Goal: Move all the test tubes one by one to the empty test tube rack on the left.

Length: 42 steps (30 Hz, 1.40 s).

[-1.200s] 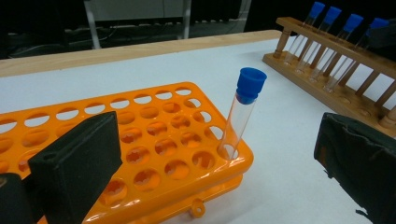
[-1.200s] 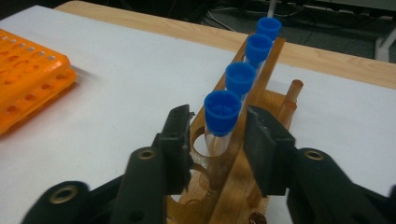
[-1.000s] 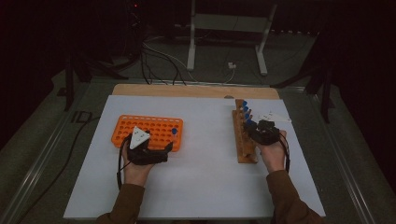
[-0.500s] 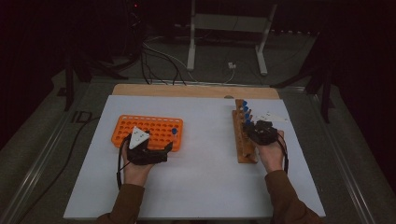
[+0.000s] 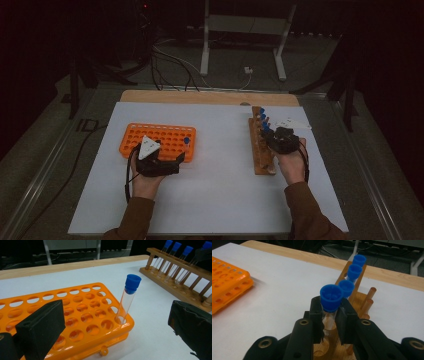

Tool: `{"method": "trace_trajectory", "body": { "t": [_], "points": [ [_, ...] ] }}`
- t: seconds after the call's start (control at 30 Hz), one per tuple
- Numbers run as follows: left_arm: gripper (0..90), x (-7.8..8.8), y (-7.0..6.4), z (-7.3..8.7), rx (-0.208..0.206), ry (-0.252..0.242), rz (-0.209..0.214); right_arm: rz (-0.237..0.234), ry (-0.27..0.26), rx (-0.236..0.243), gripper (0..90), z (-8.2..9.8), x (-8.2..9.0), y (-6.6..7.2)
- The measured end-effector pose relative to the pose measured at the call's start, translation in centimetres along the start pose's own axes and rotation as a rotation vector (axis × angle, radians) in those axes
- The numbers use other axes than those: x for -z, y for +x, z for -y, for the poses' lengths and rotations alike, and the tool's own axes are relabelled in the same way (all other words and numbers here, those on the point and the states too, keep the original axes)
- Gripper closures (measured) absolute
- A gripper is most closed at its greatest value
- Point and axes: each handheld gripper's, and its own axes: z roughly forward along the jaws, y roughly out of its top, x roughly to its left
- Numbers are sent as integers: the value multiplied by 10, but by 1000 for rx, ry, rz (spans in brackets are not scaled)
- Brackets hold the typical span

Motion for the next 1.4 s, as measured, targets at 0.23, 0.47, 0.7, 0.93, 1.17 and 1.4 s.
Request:
{"method": "trace_trajectory", "body": {
  "t": [0.23, 0.47, 0.7, 0.93, 1.17, 1.4],
  "points": [
    [15, 0, -1, 0, -3, 2, 6, 5, -6, -3, 767, -4, 7, -1],
    [15, 0, -1, 0, -5, 2, 8, 4, -24, 6, 767, -15, 17, -2],
    [17, 1, -2, -1, -7, -7, 2, 6, -57, 23, 767, -28, 33, -1],
    [17, 1, -4, -2, -17, -10, 0, -8, -93, 52, 767, -41, 48, 5],
    [19, 2, -11, -6, -46, -16, 5, -56, -111, 67, 767, -45, 52, 17],
    [57, 5, -21, -14, -63, -29, 31, -115, -98, 74, 767, -46, 49, 31]
  ]
}}
